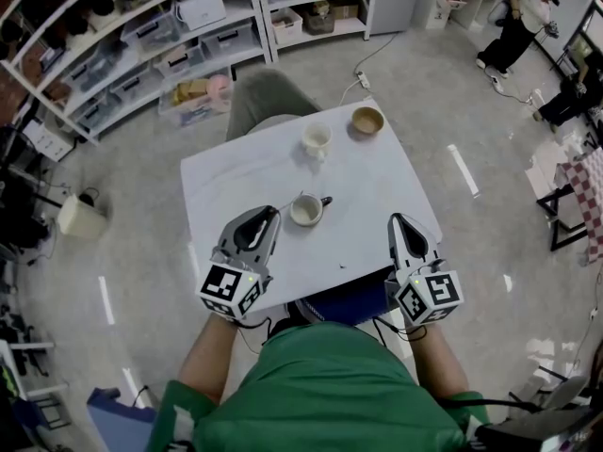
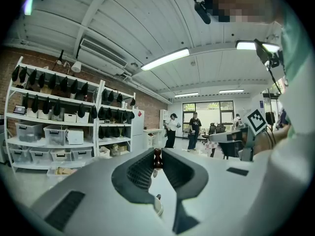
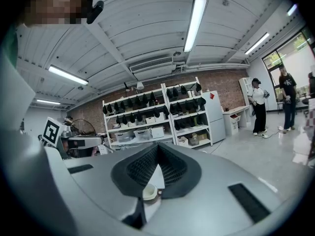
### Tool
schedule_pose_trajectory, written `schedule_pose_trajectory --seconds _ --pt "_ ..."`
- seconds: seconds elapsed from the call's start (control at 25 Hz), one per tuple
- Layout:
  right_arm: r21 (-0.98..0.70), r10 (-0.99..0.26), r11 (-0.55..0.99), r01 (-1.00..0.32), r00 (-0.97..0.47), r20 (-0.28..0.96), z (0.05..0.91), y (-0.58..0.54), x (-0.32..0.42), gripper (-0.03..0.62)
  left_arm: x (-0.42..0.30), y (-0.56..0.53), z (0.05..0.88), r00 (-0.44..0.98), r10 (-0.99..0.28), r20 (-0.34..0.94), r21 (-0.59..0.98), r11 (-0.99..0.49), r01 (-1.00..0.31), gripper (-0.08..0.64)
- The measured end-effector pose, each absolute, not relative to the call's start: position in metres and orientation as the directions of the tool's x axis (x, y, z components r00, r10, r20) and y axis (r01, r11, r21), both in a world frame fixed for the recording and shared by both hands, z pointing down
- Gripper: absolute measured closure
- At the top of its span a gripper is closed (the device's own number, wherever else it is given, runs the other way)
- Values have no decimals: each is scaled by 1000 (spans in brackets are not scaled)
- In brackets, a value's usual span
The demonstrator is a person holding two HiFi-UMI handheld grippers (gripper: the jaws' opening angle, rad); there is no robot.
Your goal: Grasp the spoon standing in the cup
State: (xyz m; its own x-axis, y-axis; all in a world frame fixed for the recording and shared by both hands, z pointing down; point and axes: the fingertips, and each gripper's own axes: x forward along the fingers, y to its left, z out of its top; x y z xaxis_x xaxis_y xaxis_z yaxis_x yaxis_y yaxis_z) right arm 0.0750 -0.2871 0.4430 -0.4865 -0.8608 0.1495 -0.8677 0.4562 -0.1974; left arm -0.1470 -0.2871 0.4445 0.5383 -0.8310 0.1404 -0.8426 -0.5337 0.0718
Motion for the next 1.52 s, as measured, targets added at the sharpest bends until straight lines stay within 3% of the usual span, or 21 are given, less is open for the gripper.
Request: schedule_pose_trajectory --seconds 1.52 --pt "-185 -868 445 -876 -472 151 447 -286 70 571 -158 -291 454 543 -828 141 87 -536 -840 499"
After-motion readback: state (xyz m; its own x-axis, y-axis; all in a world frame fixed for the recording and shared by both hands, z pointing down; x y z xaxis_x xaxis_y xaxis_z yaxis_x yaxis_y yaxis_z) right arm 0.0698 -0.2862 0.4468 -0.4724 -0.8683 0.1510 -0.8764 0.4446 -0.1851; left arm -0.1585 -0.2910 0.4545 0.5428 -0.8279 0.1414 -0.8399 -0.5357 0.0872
